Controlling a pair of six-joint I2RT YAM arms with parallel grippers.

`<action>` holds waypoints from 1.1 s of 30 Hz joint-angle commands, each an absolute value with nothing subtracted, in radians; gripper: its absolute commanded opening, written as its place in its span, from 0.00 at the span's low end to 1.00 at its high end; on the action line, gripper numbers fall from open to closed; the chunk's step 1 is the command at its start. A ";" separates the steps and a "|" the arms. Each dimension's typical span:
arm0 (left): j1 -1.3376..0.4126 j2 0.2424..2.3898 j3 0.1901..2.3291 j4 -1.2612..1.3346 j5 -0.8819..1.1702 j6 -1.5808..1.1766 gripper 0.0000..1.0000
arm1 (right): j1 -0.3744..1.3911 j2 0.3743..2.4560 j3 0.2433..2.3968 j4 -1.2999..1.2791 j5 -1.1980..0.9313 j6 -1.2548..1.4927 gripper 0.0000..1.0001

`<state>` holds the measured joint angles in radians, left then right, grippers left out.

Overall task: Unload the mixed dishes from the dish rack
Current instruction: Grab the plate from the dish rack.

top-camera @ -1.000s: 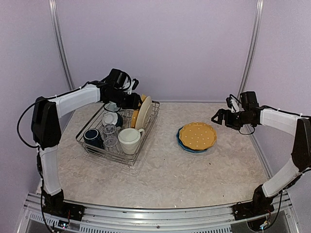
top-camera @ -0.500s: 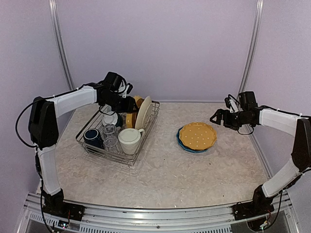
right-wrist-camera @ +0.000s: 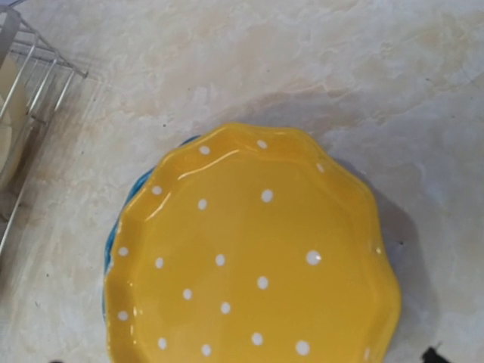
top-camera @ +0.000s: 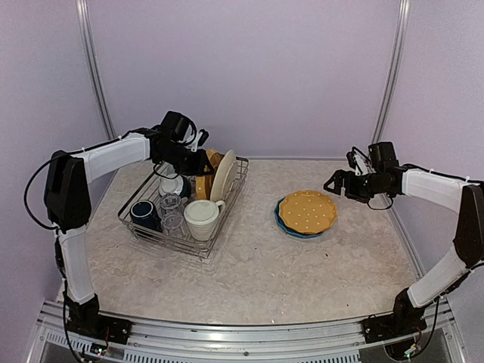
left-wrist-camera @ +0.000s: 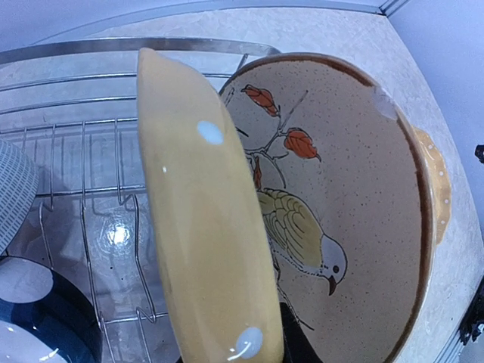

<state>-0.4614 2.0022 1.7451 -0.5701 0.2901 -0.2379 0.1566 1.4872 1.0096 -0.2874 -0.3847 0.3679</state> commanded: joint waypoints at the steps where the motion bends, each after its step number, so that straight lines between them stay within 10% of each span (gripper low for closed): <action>1: -0.462 1.975 1.793 -0.610 0.310 -0.236 0.13 | 0.177 1.488 1.054 -0.287 -0.388 0.379 1.00; 33: -0.566 1.725 1.970 -0.733 0.118 -0.107 0.00 | 0.172 1.522 1.231 -0.386 -0.357 0.378 1.00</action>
